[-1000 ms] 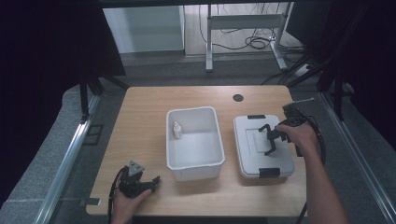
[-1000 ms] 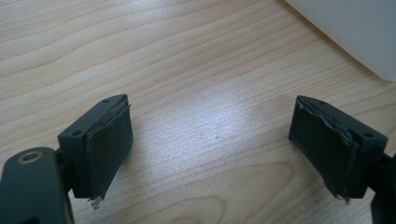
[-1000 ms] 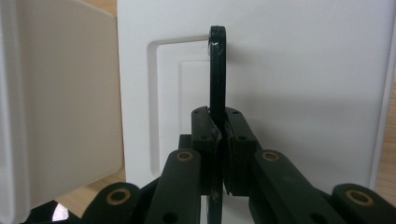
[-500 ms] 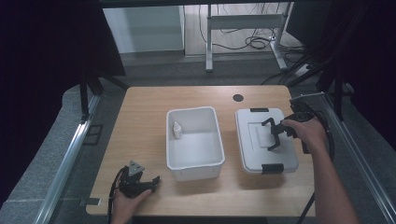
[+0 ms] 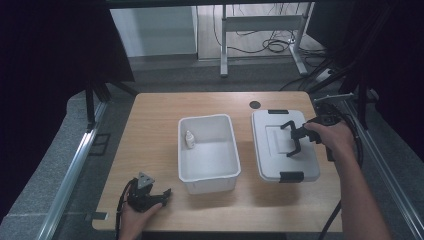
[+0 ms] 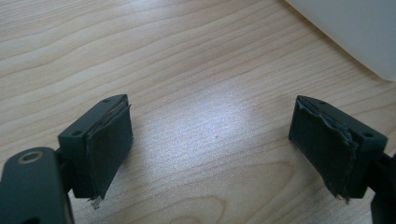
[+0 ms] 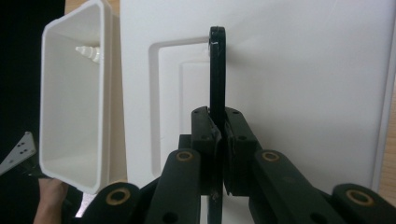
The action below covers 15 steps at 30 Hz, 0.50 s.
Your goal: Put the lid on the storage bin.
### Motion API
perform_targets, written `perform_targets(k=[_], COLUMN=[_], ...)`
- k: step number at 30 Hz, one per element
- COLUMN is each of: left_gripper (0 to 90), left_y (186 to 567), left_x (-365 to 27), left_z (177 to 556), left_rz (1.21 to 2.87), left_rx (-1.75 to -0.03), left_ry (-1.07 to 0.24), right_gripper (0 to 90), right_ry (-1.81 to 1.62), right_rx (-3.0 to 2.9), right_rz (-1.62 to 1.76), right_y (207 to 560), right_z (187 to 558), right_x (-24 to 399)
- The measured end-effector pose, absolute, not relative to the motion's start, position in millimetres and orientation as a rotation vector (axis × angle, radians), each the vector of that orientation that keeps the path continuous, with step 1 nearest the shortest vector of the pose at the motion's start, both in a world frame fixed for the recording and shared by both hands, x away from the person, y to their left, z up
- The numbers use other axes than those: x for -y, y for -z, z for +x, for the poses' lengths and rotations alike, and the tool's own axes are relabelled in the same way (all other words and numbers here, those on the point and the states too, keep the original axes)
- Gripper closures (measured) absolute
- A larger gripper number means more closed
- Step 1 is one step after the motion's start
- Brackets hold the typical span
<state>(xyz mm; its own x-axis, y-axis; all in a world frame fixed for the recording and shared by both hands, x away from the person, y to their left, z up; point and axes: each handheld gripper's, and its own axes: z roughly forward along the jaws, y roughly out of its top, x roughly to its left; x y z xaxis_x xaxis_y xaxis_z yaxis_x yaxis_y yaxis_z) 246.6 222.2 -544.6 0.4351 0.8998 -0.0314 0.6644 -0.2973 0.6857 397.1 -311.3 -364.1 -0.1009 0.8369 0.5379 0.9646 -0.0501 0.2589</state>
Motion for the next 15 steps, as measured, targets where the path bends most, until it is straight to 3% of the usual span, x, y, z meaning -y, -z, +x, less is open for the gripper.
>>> perform_targets(k=[15], left_gripper=[13.4], left_y=[544.6], left_x=[-222.2], left_z=[246.6], left_rz=[2.061], left_rx=[-1.31], left_ry=[-0.482], right_gripper=[84.5], right_ry=[0.898], right_rx=[2.006], right_rz=[-1.906], right_y=[347.9], right_z=[397.2], right_x=[298.4])
